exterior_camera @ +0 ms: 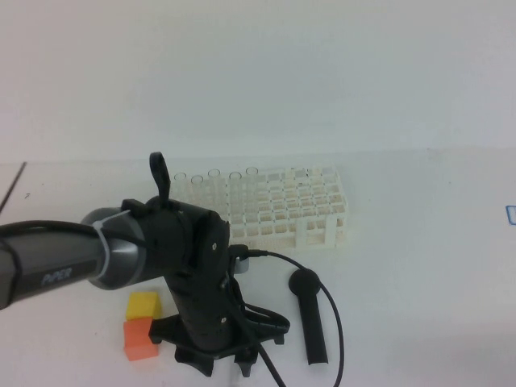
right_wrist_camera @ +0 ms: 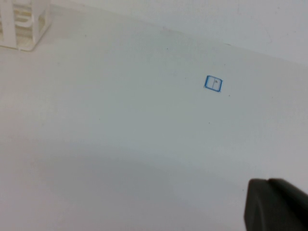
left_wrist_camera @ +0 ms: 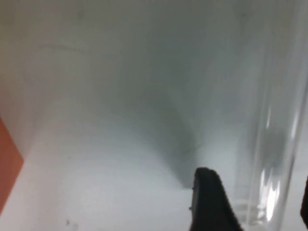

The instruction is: Place the test tubes

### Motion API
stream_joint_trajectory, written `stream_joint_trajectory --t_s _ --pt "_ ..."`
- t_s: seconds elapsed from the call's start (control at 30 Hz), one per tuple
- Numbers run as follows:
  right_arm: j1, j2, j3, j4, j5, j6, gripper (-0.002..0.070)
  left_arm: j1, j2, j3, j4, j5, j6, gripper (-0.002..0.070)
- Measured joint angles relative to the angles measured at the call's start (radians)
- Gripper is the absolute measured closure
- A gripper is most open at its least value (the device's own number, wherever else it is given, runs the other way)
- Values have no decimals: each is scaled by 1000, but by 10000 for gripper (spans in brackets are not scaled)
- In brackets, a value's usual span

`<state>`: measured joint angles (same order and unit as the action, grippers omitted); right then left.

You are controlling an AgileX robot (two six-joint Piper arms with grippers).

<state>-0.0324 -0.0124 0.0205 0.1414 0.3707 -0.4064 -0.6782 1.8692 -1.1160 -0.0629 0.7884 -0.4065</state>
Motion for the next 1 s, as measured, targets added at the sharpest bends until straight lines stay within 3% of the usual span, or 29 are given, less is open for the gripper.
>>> stream_joint_trajectory --t_s 0.27,0.33,0.47,0.5,0.83,1.0 --pt "0 0 0 0 0 0 678 0 35 -9 2 6 1 309" --pt "0 0 0 0 0 0 678 0 35 -9 2 10 20 358" --pt "0 0 0 0 0 0 678 0 38 -9 -15 8 45 543" --pt "0 0 0 0 0 0 678 0 38 -9 -20 5 45 558" --pt "0 0 0 0 0 0 678 0 31 -9 -49 -1 79 564" --pt "0 0 0 0 0 0 678 0 -24 -1 -41 -85 120 564"
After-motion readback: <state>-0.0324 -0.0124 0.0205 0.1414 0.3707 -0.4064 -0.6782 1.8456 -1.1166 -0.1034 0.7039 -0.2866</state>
